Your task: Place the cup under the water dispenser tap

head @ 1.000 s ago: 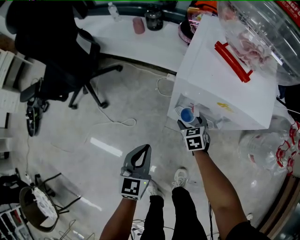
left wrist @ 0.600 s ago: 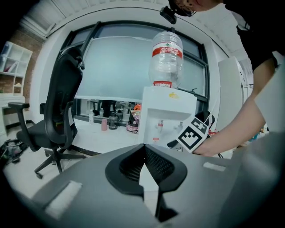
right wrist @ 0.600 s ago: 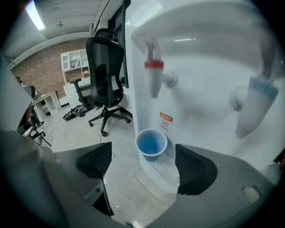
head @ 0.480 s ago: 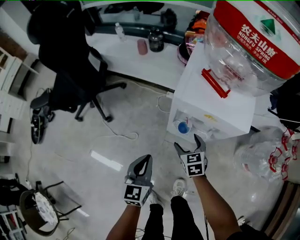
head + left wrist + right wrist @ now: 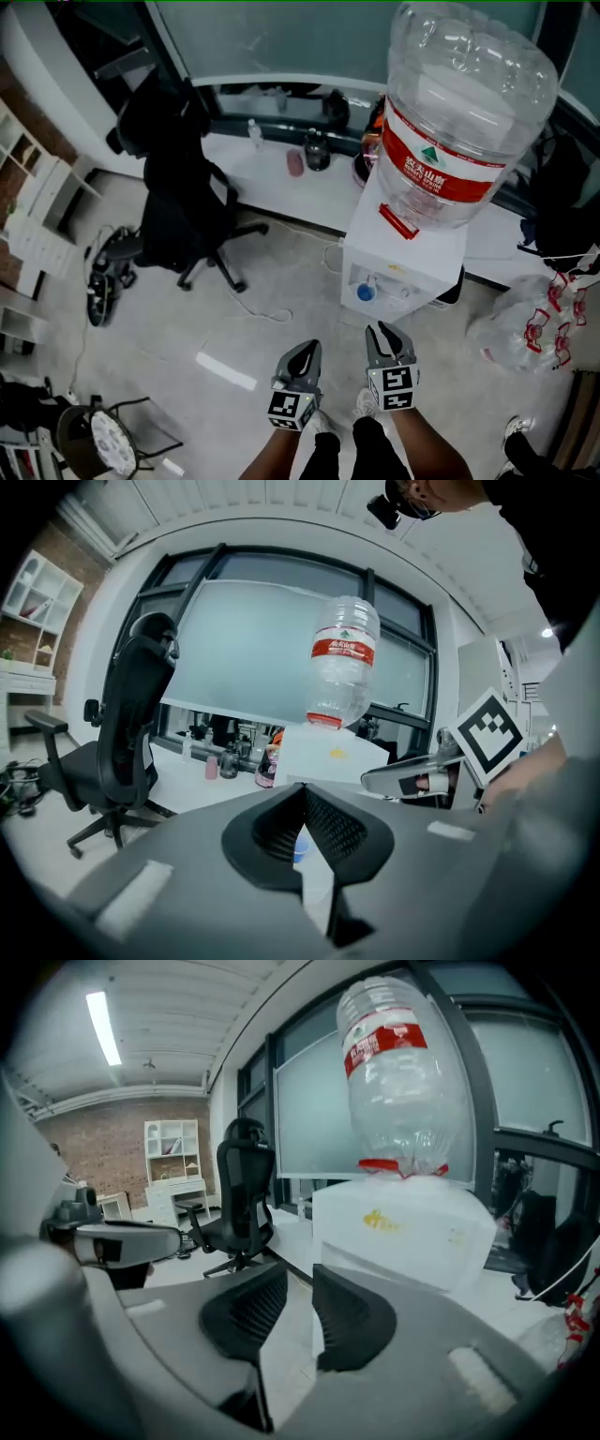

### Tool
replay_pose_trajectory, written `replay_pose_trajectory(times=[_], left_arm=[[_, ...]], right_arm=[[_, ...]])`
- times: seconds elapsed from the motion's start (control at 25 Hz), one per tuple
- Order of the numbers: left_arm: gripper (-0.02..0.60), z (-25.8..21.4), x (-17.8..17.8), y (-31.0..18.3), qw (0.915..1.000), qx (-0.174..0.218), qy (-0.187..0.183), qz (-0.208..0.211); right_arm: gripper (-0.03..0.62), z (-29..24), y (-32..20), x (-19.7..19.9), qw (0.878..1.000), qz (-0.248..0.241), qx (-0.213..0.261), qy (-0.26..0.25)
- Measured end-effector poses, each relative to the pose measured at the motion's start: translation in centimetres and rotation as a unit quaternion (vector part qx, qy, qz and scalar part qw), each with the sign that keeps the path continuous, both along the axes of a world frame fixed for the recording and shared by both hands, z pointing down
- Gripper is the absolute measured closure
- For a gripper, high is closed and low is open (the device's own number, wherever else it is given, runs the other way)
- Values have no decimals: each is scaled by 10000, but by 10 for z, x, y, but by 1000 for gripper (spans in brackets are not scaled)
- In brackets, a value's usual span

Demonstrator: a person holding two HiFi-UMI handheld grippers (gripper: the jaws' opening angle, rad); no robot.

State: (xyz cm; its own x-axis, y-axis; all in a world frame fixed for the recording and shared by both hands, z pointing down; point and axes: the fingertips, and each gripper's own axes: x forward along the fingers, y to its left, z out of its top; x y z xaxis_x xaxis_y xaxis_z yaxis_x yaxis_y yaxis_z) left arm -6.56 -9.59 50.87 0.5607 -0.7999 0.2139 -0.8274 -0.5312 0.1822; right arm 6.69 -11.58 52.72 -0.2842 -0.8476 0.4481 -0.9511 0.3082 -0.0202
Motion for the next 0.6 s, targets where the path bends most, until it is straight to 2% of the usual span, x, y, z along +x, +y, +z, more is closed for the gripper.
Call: replay_pose_trajectory(times=[0.12,0.16,0.32,0.6], left_arm=[[565,-19,2,16,9999,-6,-55,93],[565,-26,3,22,9999,-16,-55,154],[565,-53,7,42,9988,22,17,486],[565,-95,-1,64,9979,325,-25,555]], right_arm=[[581,-34,16,-2,9999,10,147,-8],[591,-44,21,-2,9999,10,165,-12],[592,-77,35,-5,9998,-28,216,14],[592,-123,62,-10,9982,-335,472,185]])
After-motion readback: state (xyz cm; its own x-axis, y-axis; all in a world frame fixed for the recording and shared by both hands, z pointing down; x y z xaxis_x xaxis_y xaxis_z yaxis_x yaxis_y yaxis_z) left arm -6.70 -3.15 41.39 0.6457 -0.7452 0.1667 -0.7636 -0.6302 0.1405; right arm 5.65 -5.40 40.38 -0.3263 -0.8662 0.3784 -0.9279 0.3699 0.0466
